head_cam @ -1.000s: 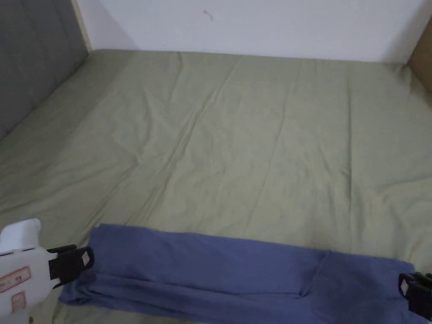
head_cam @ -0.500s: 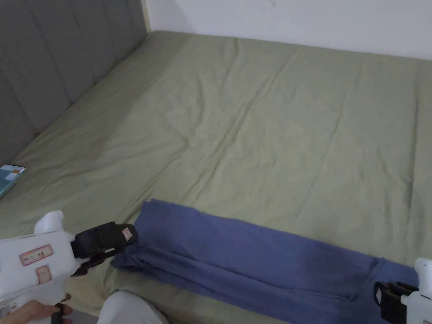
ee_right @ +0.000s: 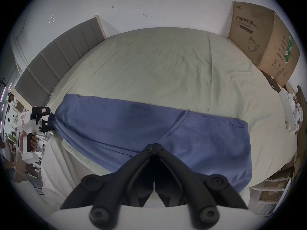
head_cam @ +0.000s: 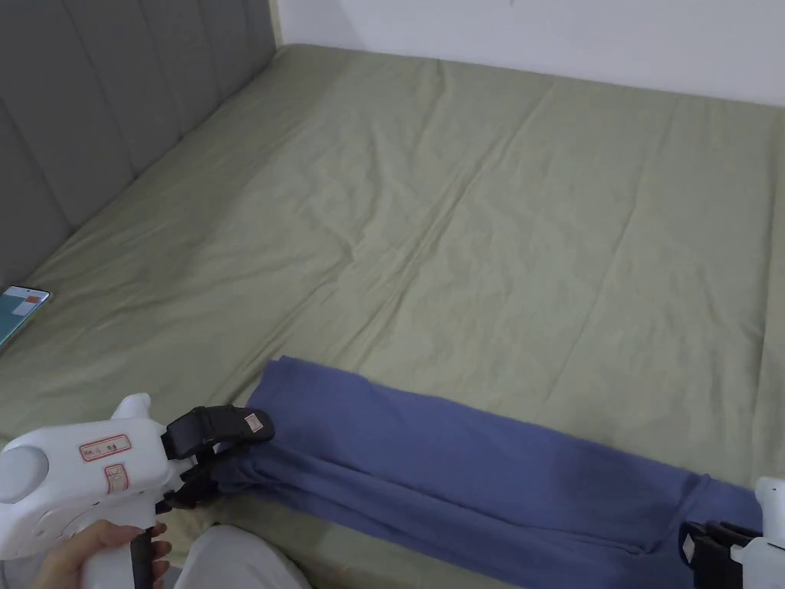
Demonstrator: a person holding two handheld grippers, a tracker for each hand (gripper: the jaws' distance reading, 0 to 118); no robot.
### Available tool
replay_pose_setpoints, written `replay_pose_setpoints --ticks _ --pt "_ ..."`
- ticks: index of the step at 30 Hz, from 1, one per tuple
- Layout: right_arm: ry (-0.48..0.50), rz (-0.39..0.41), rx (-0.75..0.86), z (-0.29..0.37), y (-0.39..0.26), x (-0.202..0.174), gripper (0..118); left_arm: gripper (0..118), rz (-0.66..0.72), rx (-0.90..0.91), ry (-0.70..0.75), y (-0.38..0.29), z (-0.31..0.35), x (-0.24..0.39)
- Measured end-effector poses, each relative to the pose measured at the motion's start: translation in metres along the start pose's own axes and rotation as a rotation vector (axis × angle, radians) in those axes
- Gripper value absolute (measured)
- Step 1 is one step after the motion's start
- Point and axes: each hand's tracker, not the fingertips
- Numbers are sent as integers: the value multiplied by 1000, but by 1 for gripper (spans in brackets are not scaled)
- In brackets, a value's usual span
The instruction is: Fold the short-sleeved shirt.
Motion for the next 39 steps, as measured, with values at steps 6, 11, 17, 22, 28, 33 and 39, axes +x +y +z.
replay_pose_setpoints --ticks 6,11,17,22,28,33,39 --pt "13 -6 -28 -5 -4 -3 0 9 -51 5 95 -3 -13 7" --pt "11 -6 -28 -2 -4 -1 0 9 -36 -24 88 1 -13 14" --pt "-2 -63 1 6 -5 20 0 9 -294 25 135 -5 7 89" --pt "-9 -112 21 16 -13 40 0 9 -656 5 137 -35 -1 191" --pt "-26 -246 35 25 -36 77 0 9 -1067 -162 35 -114 -61 287" --pt "-74 -338 29 34 -62 108 0 9 -1272 -327 48 -188 -133 304" --pt "-112 -437 13 43 -87 136 0 92 -1228 -451 101 -225 -188 278"
